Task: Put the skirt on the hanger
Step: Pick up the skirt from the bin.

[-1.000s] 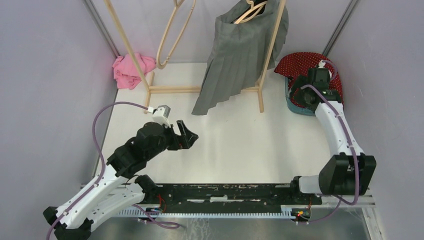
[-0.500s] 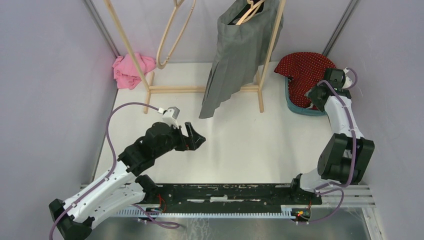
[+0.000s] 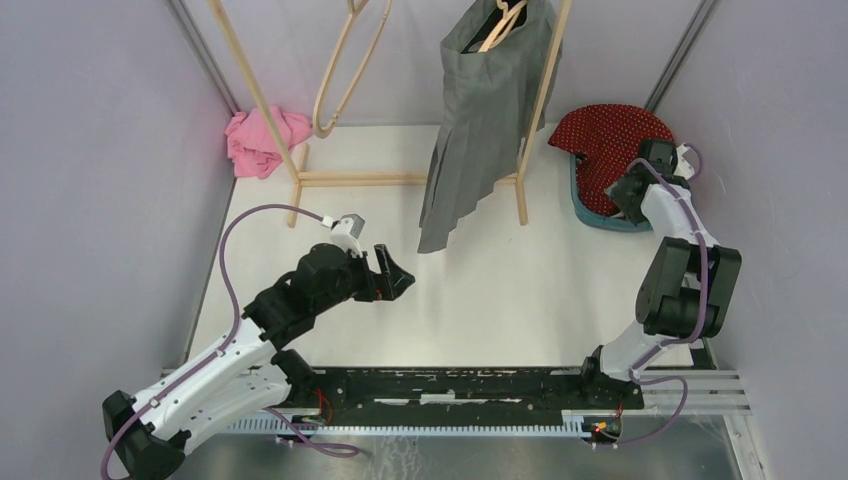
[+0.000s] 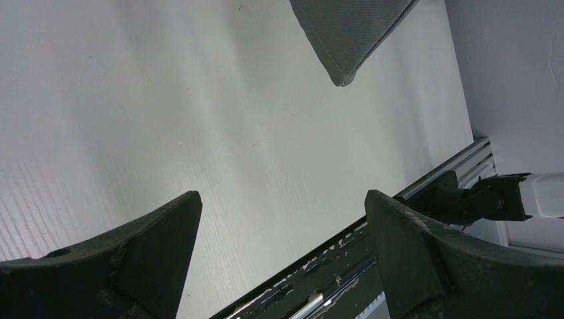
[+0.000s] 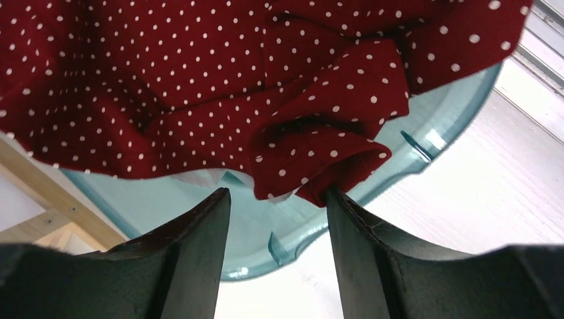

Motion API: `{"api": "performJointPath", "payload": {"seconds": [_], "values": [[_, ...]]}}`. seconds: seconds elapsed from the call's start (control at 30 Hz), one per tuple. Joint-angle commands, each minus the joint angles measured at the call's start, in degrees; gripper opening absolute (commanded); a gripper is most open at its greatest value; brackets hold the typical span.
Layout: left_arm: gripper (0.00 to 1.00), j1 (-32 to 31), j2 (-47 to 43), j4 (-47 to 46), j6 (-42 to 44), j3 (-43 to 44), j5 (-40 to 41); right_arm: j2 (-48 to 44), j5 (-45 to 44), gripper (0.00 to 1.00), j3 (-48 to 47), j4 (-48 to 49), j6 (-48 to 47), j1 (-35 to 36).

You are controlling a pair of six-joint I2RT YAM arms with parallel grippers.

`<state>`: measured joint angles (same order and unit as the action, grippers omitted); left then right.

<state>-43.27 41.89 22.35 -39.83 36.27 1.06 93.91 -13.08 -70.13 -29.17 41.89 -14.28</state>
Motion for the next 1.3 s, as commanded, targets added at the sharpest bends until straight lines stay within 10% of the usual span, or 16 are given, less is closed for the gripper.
{"api": "performJointPath", "payload": {"seconds": [0.0, 0.17, 0.47, 0.93, 1.27], "values": [[0.99, -0.1, -0.1, -2.9, 1.2, 0.2, -0.3, 3.7, -2.7, 0.61, -3.4, 2.6, 2.0, -0.1], [0.99, 0.0, 0.1, -2.8, 1.6, 0.5, 0.0, 7.5, -3.8, 0.54, -5.9, 2.4, 2.0, -0.1], [0.99, -0.1, 0.6, -2.8, 1.7, 0.0, 0.4, 6.3, -2.4, 0.01, -5.7, 5.2, 1.9, -0.1], [0.99, 0.0, 1.1, -2.1, 1.8, 1.2, 0.6, -5.5, 3.4, 0.01, -7.6, 6.7, -0.9, 0.3], [0.99, 0.0, 2.3, -2.1, 2.4, 2.1, -0.4, -4.1, -2.9, 0.66, -6.9, 4.0, -2.5, 0.4]]}}
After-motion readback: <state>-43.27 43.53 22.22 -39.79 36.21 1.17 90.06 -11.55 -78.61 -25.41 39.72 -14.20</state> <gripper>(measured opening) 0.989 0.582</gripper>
